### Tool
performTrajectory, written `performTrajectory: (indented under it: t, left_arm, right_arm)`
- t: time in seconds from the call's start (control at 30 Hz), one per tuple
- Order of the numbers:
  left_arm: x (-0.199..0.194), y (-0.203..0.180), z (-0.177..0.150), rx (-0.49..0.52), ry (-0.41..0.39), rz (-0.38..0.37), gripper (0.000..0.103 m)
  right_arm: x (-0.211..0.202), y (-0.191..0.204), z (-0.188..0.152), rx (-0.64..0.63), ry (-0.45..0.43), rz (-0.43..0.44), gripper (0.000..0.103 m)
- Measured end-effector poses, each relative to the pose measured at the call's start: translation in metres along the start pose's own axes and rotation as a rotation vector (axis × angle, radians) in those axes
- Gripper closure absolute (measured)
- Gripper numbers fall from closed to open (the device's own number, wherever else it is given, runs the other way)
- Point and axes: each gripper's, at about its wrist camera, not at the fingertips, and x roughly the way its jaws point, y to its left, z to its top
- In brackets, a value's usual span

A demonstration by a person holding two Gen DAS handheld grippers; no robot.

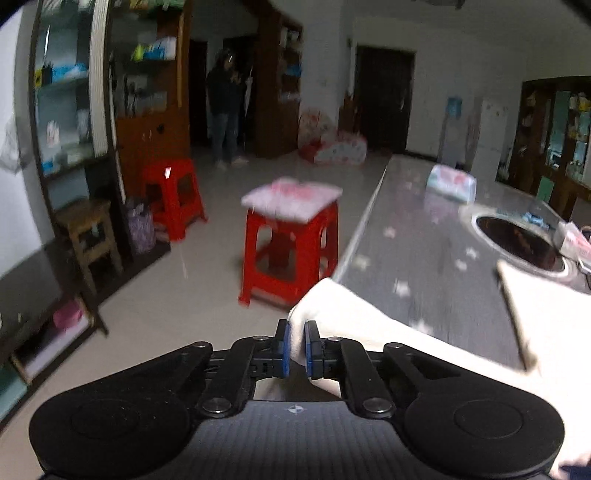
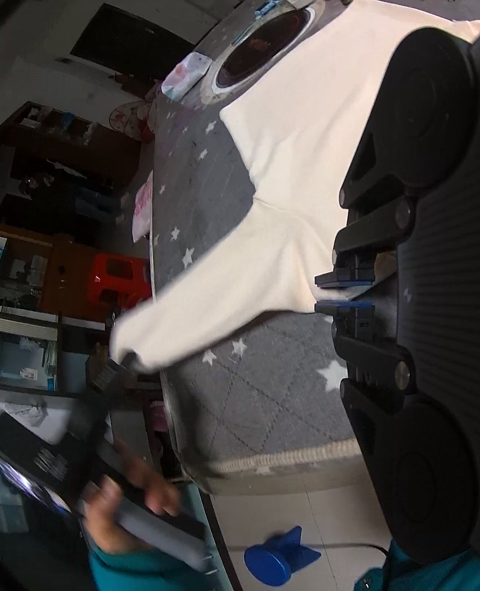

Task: Fold clothes

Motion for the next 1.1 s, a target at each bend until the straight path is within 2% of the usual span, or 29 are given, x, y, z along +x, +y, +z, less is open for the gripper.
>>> performTrajectory:
  t: [0.07, 0.17, 0.23, 0.43, 0.67, 0.77, 0.93, 1.0, 1.1]
  left_arm:
    - [0.008, -0.002, 0.005, 0.011, -0.007, 0.004, 0.094]
    - [0.025, -0.002, -0.001, -0.002, 0.052, 0.016, 0.094]
    - [0.032, 0.000, -0.006, -0.016, 0.075, 0.014, 0.094]
    - [0.037, 0.006, -0.011, -0.054, 0.103, 0.009, 0.094]
    - [0.013, -0.007, 0.010, -0.034, 0.015, -0.041, 0.094]
    - [0.003, -0.016, 0.021, -0.020, -0.017, -0.061, 0.094]
    - [-0.022, -0.036, 0.041, 0.017, -0.074, -0.117, 0.094]
    - [-0.037, -0.052, 0.048, 0.041, -0.097, -0.165, 0.094]
    - [-0.058, -0.081, 0.055, 0.081, -0.129, -0.244, 0.094]
  right_arm:
    - [-0.001, 0.002, -0.003, -0.021, -0.001, 0.007, 0.095]
    - [-0.005, -0.002, -0.002, 0.008, -0.009, 0.040, 0.086]
    - [-0.008, -0.006, -0.001, 0.039, -0.017, 0.064, 0.084]
    - [-0.021, -0.023, -0.003, 0.113, -0.030, 0.058, 0.080]
    - [-0.034, -0.052, -0.018, 0.241, -0.021, -0.064, 0.080]
    - [-0.030, -0.058, -0.020, 0.287, -0.024, -0.047, 0.080]
    - [-0.014, -0.038, -0.019, 0.199, -0.004, -0.017, 0.080]
    - [-0.015, -0.036, -0.018, 0.185, -0.007, -0.015, 0.080]
    - [-0.029, -0.048, -0.019, 0.240, -0.036, -0.018, 0.080]
